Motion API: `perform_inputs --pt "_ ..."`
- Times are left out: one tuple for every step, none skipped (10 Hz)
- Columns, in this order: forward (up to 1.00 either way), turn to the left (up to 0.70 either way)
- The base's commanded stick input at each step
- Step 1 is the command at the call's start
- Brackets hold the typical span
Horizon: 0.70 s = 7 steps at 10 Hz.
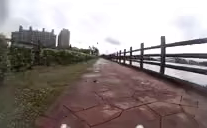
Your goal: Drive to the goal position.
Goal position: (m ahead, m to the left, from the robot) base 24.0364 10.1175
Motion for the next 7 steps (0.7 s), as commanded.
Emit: perform_inputs --pt "0.85 -0.02" --pt "0.85 0.01" --pt "0.85 0.01" --pt "0.85 0.01" --pt "0.85 0.01" --pt "0.85 0.01" --pt "0.85 0.01"
